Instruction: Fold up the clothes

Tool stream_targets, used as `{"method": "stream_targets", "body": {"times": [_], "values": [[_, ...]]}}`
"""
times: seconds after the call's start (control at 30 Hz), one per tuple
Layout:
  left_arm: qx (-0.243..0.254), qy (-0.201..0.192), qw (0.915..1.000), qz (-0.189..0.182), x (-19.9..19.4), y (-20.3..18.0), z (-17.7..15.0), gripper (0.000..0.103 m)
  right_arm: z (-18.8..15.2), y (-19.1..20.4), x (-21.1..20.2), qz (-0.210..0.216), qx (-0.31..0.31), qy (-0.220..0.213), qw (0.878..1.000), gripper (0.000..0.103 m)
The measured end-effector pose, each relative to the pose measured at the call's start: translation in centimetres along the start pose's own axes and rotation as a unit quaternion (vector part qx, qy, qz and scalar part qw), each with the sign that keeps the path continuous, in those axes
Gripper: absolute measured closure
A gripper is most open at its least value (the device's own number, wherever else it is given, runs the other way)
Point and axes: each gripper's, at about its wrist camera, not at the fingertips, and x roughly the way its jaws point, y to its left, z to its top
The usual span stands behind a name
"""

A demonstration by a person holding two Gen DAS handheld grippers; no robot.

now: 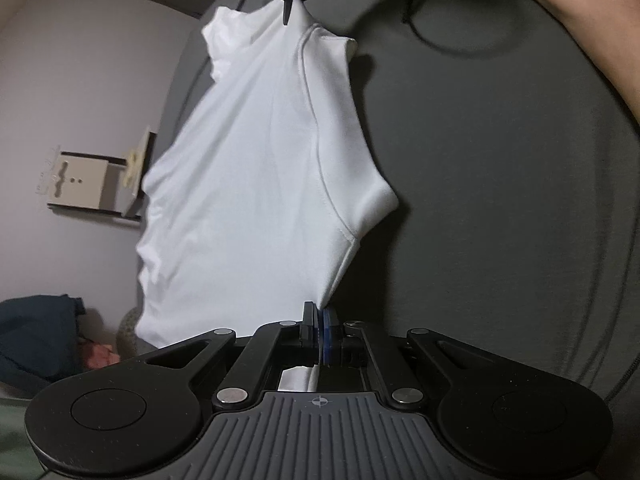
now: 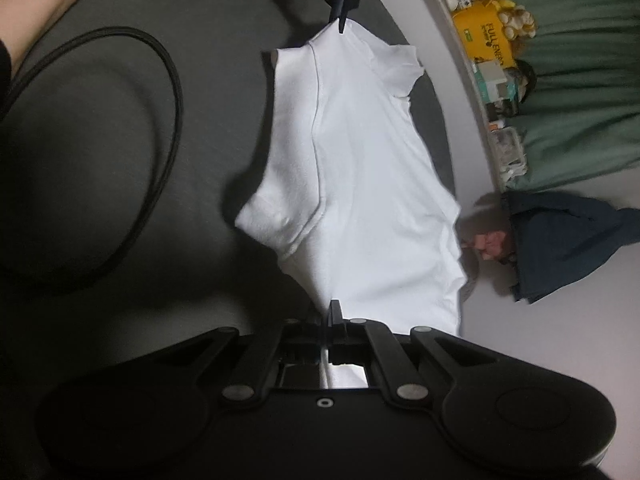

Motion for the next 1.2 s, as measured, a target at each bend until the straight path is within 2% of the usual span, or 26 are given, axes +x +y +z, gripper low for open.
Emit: {"method": "stream_targets", "body": {"times": [0.2, 0.27, 0.37, 0.43, 0.47, 0.5, 0.53, 0.6, 0.67, 0.7, 0.73, 0.77, 0.8, 0.83, 0.9, 0.93, 0.97, 1.03, 1.1, 1.13, 1.2], "values": [[0.032, -0.029, 0.9970, -0.064, -1.3, -0.6, 0.3, 0.103, 0.0, 0.0, -1.5, 0.043, -0.044, -0.008, 0.998, 0.100], [0.057, -0.028, 0.9964, -0.055, -1.2, -1.0, 0.4, 0.103, 0.1, -0.1, -1.5, 0.045, -0.050, -0.008, 0.998, 0.100], [0.046, -0.036, 0.9980, -0.023, -0.6, -0.6, 0.6, 0.103, 0.0, 0.2, -0.4, 0.035, -0.041, 0.004, 0.999, 0.098], [0.038, -0.028, 0.9989, -0.006, 0.1, -0.2, 0.8, 0.103, -0.1, 0.7, 0.4, 0.014, -0.031, 0.019, 0.999, 0.076], [0.034, -0.024, 0.9991, 0.003, 0.4, -0.1, 0.9, 0.102, -0.3, 0.8, 0.6, 0.007, -0.024, 0.023, 0.999, 0.055], [0.024, -0.024, 0.9994, -0.001, 0.4, 0.1, 1.0, 0.102, -0.5, 0.7, 0.4, 0.009, -0.011, 0.024, 1.000, 0.048], [0.013, -0.024, 0.9996, -0.004, 0.4, 0.2, 1.0, 0.102, -1.0, 0.1, 0.2, 0.014, 0.019, 0.027, 0.999, 0.048], [-0.008, -0.029, 0.9996, 0.000, 0.3, 0.7, 1.0, 0.102, -3.0, -2.7, -0.1, 0.029, 0.121, 0.040, 0.991, 0.047], [-0.028, -0.038, 0.9988, 0.014, 0.1, 1.3, 0.8, 0.101, -5.1, -5.5, -0.5, 0.044, 0.221, 0.052, 0.973, 0.043], [-0.044, -0.041, 0.9980, 0.022, 0.1, 1.8, 0.7, 0.101, -6.8, -7.0, -0.4, 0.046, 0.283, 0.060, 0.956, 0.040], [-0.066, -0.045, 0.9964, 0.029, 0.1, 2.5, 0.6, 0.101, -9.5, -8.6, -0.1, 0.042, 0.360, 0.070, 0.929, 0.040], [-0.095, -0.048, 0.9939, 0.028, 0.1, 3.2, 0.5, 0.101, -12.2, -10.2, 0.2, 0.037, 0.434, 0.080, 0.896, 0.040], [-0.123, -0.052, 0.9906, 0.027, 0.1, 3.8, 0.4, 0.101, -15.1, -11.6, 0.5, 0.030, 0.508, 0.089, 0.856, 0.041], [-0.152, -0.056, 0.9865, 0.026, 0.1, 4.5, 0.3, 0.101, -18.3, -12.6, 0.9, 0.021, 0.580, 0.097, 0.808, 0.041], [-0.212, -0.066, 0.9750, 0.008, 0.1, 5.8, -0.2, 0.101, -24.7, -13.9, 1.8, -0.002, 0.715, 0.096, 0.692, 0.044], [-0.242, -0.071, 0.9677, -0.002, 0.1, 6.4, -0.5, 0.101, -27.6, -14.2, 2.1, -0.014, 0.764, 0.085, 0.640, 0.045], [-0.271, -0.077, 0.9595, -0.011, 0.2, 7.0, -0.7, 0.101, -29.8, -14.4, 2.4, -0.036, 0.793, 0.079, 0.603, 0.046], [-0.302, -0.084, 0.9495, -0.022, 0.3, 7.6, -1.2, 0.101, -33.6, -15.1, 3.2, -0.102, 0.827, 0.086, 0.547, 0.046], [-0.305, -0.082, 0.9484, -0.024, 0.8, 7.5, -1.5, 0.101, -37.3, -15.8, 3.9, -0.161, 0.853, 0.092, 0.487, 0.046], [-0.305, -0.080, 0.9488, -0.026, 1.0, 7.4, -1.6, 0.101, -39.0, -16.1, 4.3, -0.179, 0.864, 0.096, 0.460, 0.046], [-0.307, -0.072, 0.9483, -0.035, 1.6, 7.1, -1.8, 0.101, -42.7, -16.3, 5.2, -0.205, 0.890, 0.103, 0.395, 0.048]]}}
